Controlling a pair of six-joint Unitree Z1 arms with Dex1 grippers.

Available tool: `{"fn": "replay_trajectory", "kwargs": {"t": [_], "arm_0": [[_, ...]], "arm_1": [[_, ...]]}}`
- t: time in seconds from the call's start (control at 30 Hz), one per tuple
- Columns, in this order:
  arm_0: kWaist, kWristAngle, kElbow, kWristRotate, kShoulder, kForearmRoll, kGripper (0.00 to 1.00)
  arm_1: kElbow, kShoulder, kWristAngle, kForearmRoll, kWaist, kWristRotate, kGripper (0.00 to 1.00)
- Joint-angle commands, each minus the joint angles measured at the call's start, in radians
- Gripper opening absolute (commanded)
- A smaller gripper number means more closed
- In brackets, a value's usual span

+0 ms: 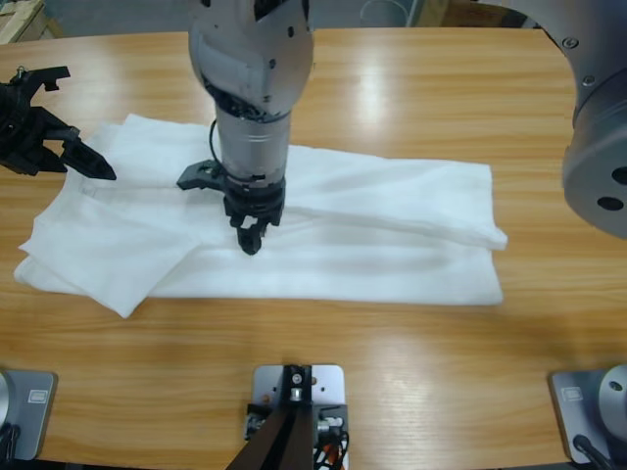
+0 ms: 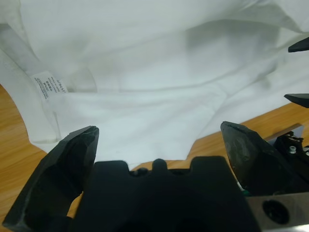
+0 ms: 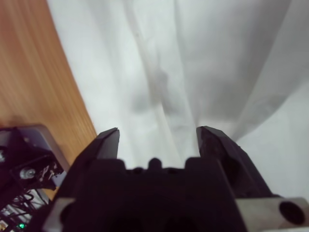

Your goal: Fold clothes

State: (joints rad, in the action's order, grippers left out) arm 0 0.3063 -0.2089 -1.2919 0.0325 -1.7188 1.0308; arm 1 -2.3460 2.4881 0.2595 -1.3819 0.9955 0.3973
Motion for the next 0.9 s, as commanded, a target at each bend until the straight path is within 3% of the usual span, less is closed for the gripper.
{"fn": "replay_trajectory", "kwargs": {"t": [0.03,0.23,0.7,0.8,0.87,0.9], "arm_0": [[0.01,0.007,0.031,0.015,-0.053,-0.015,0.977],[0.01,0.008,0.031,0.015,-0.056,-0.015,0.977],[0.01,0.008,0.031,0.015,-0.062,-0.017,0.977],[0.01,0.008,0.031,0.015,-0.061,-0.017,0.977],[0.01,0.008,0.032,0.015,-0.059,-0.016,0.977],[0.01,0.008,0.033,0.015,-0.057,-0.017,0.977]], "arm_1": [[-0.065,0.113,-0.143,-0.014,0.012,-0.035,0.709],[-0.128,0.139,-0.3,-0.014,0.046,-0.079,0.876],[-0.295,0.101,-0.421,-0.123,0.109,-0.1,0.887],[-0.277,0.052,-0.476,-0.134,0.109,-0.113,0.975],[-0.226,0.013,-0.47,-0.133,0.108,-0.197,1.0],[-0.202,-0.01,-0.486,-0.132,0.105,-0.309,1.0]]}}
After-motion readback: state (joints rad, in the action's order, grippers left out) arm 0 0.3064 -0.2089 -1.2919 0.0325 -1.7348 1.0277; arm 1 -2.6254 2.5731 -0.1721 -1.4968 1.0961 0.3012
